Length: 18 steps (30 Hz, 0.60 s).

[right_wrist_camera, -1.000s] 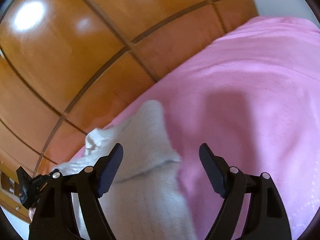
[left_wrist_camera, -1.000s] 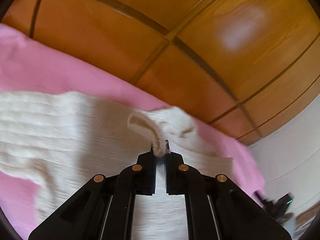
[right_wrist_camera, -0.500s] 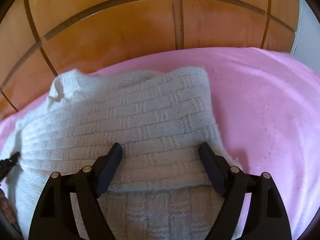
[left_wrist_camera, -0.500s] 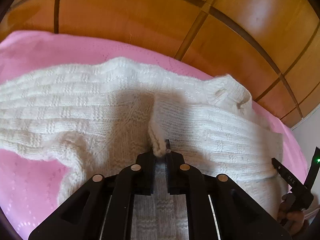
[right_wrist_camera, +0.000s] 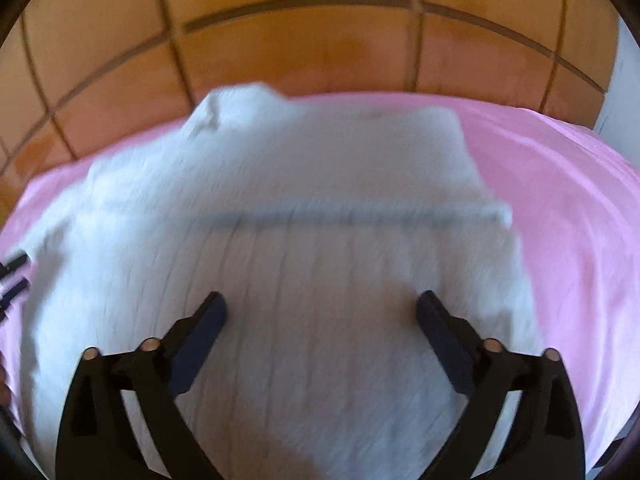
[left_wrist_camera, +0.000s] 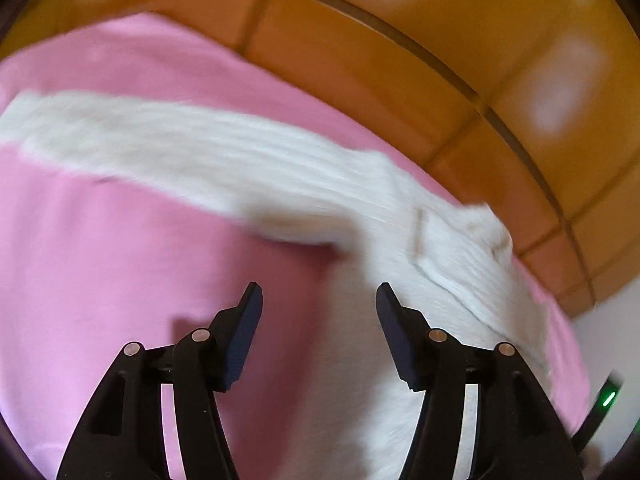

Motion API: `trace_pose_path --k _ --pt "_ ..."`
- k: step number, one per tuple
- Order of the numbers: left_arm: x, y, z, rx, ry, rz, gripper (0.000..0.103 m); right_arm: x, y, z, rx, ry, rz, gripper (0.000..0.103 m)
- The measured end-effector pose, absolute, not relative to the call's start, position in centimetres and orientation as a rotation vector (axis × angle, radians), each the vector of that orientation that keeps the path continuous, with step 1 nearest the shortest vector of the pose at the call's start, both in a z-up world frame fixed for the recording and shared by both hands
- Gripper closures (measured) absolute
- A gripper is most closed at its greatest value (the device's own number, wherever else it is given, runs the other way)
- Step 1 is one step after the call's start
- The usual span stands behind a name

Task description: Fold small clothes

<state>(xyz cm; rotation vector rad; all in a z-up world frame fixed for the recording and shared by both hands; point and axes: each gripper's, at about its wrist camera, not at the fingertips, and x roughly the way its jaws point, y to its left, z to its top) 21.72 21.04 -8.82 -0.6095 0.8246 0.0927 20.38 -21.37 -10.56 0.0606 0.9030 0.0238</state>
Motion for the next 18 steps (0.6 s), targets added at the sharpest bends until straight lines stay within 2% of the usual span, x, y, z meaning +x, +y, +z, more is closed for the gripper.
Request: trace_pose_path --k 11,16,18 --pt "13.2 39.2 -10.2 -1.037 0.685 0.372 0.045 19.1 -21.9 -11.1 0.089 0.892 0.001 0.002" --pt "13.0 44.1 -10.8 -1.190 0.619 0.383 0.045 19.1 -21.9 -10.8 0.077 0.881 -0.002 0.002" --pt "13.9 45.5 -11.0 -1.229 0.598 0.393 0.050 19.1 -22.0 -10.8 0.077 0.879 -0.001 0.002"
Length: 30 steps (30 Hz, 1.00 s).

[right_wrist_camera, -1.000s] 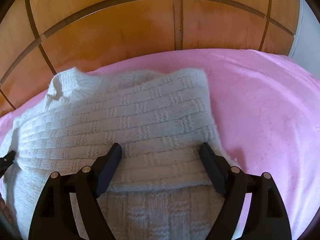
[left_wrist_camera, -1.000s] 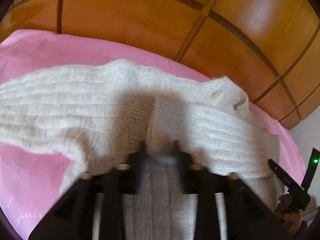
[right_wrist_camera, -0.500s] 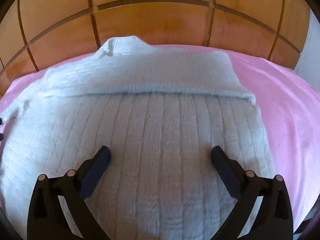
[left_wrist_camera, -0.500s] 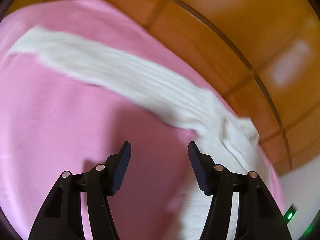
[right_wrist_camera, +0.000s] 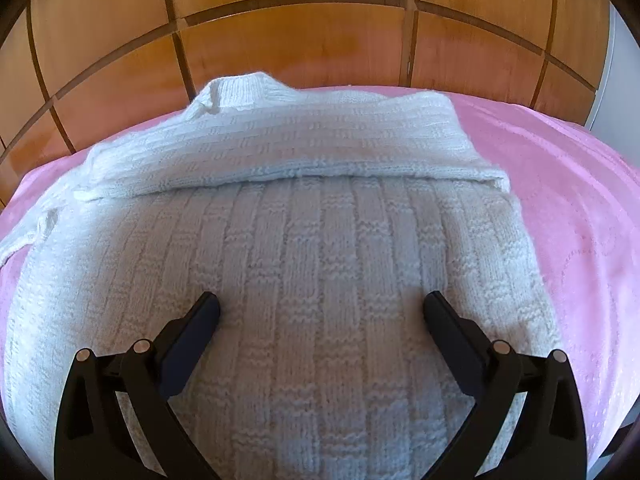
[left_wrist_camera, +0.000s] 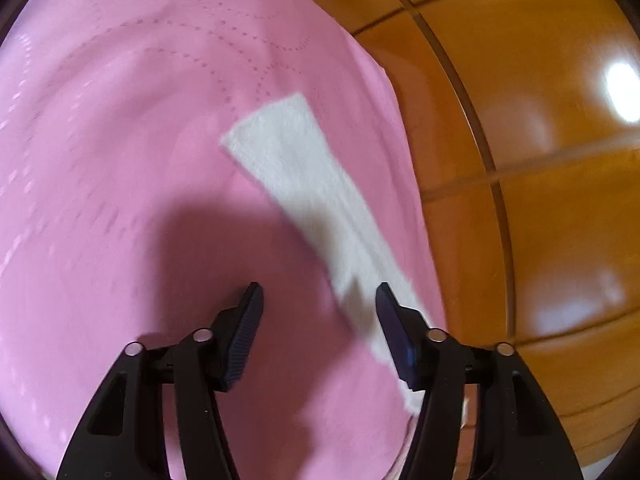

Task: Fold small clothes
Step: 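Grasp a sleeve cuff with the left tool and lay it across the sweater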

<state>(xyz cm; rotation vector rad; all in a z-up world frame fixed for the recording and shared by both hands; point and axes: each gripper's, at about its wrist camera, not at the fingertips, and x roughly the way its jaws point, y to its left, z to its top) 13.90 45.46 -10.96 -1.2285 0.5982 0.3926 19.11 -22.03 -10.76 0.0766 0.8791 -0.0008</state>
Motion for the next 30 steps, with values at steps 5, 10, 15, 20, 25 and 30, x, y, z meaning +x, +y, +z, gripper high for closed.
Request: trace_pose_path --k 5,10,15,20,25,30 --pt "16.4 47.9 -11.2 -1.233 0.596 0.416 0.069 19.1 -22.1 -10.8 0.072 0.876 -0.003 0.002" --pt "18.7 49.6 -11.5 -1.212 0.625 0.472 0.093 19.4 -21.9 -10.9 0.064 0.875 -0.008 0.002" --pt "20.1 47.9 -8.9 -1.121 0.600 0.398 0.097 19.5 -21.8 -11.1 0.059 0.873 -0.013 0.002" --pt "22.1 41.6 -5.2 -0.986 0.589 0.200 0.097 19.4 -21.7 -11.2 0.060 0.871 -0.013 0.002" --pt "25.1 30.6 -3.0 -0.841 0.652 -0.031 0.097 19.3 -21.7 -11.0 0.064 0.869 -0.010 0.002" --pt "27.0 20.3 -3.9 -0.708 0.753 -0.207 0.097 19.2 -21.7 -10.9 0.074 0.866 -0.005 0.002"
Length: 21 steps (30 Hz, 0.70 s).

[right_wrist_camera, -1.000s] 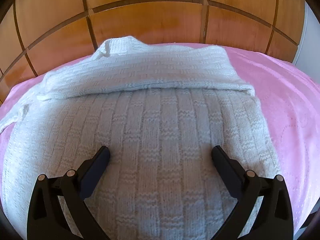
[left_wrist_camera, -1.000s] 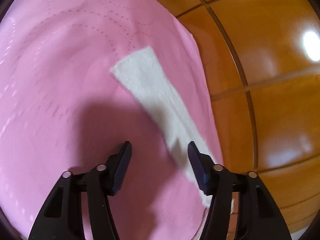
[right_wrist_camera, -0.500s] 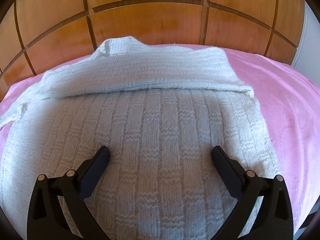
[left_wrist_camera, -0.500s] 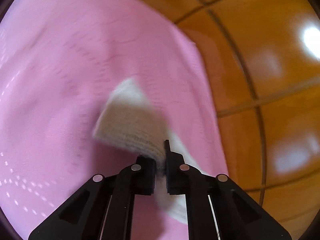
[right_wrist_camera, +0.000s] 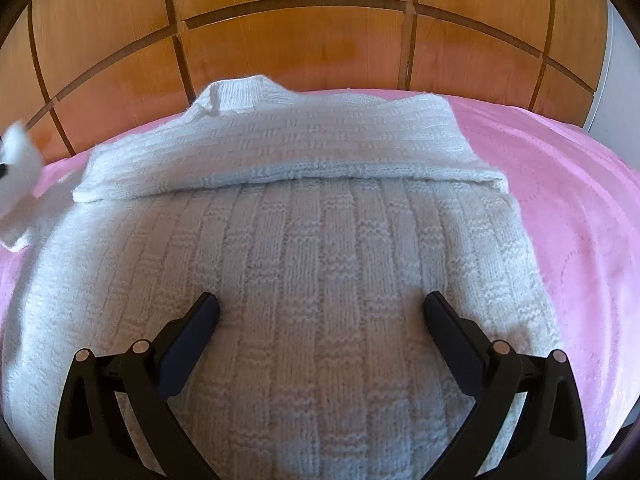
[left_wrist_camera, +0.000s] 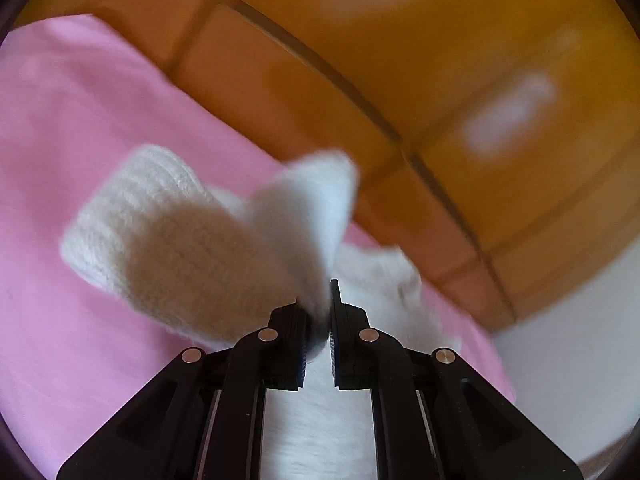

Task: Fold small clothes
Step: 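Grasp a sleeve cuff with the left tool and lay it across the sweater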

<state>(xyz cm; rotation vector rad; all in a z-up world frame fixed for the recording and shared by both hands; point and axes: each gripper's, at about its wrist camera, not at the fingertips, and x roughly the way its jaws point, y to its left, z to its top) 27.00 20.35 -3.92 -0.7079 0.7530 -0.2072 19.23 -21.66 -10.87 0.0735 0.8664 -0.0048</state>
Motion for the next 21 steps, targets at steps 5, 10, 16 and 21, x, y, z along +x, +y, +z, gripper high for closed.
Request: trace_pose_path --k 5,10,16,21 --pt "26.1 13.9 -6.1 -0.544 0.855 -0.303 0.052 19.1 -21.7 -10.7 0.087 0.863 0.002 0.002" --pt "22.1 13.8 -7.3 -0.448 0.848 -0.299 0.052 19.3 -21.5 -9.8 0.086 0.885 0.016 0.012" --pt "19.1 14.5 -9.5 -0.432 0.865 -0.250 0.052 21.4 -18.0 -7.0 0.319 0.939 0.343 0.050" --pt "18.4 14.7 -10.3 -0.420 0.859 -0.248 0.052 24.2 -10.0 -7.9 0.262 1.032 0.491 0.049"
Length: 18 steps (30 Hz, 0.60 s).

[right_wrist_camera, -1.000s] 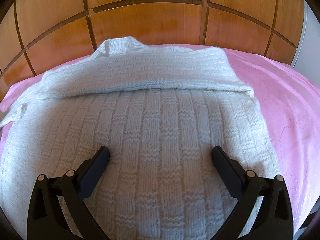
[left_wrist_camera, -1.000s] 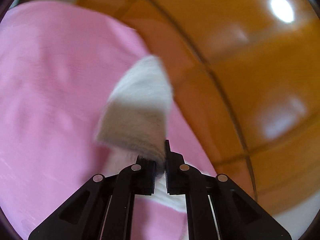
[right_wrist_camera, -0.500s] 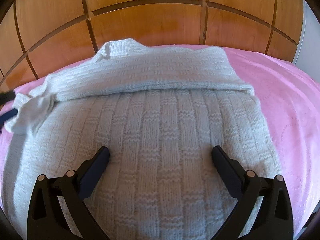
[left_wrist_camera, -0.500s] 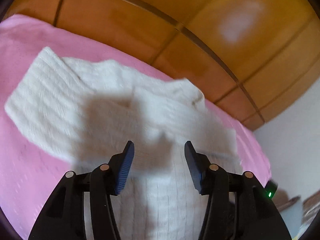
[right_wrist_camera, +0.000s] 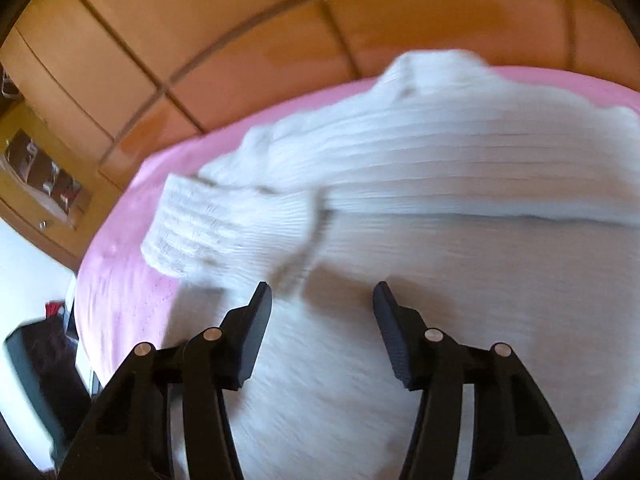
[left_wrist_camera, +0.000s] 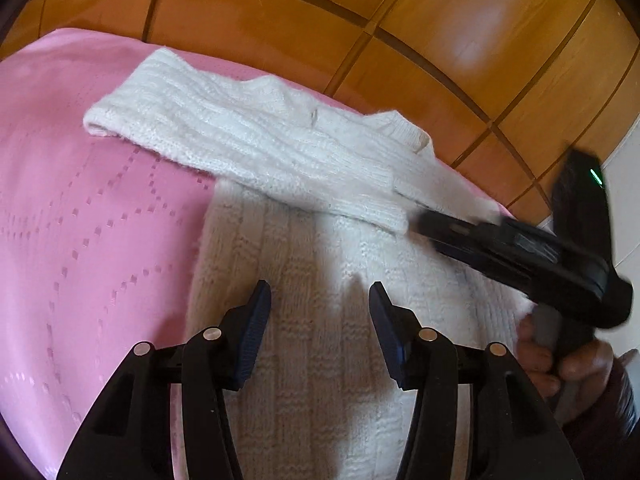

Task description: Fold small clothes

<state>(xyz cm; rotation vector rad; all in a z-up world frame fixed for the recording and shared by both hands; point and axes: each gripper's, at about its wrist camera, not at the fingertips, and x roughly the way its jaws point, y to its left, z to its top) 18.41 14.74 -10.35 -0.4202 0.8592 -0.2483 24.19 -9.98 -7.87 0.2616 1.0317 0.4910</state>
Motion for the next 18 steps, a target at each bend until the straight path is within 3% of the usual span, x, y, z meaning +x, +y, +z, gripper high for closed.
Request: trace_pose_path --k 2,6,13,18 --pt "18.3 14.9 -10.6 -0.419 0.861 -0.250 0.052 25.7 -7.3 -8.4 0.236 1.043 0.481 0.050" --pt "18.2 14.9 -10.9 -0.412 0.853 -0.252 0.052 26.9 -4.4 -8.2 0.124 1.054 0.452 0.095" --pt "18.1 14.6 -11.1 -0.401 0.849 -0.242 0.052 27.0 -6.7 1.5 0.104 0.790 0.458 0.097" --pt "18.0 14.4 -11.1 -0.389 0.851 -0.235 0.052 28.5 -12.4 5.0 0.163 0.698 0.362 0.097"
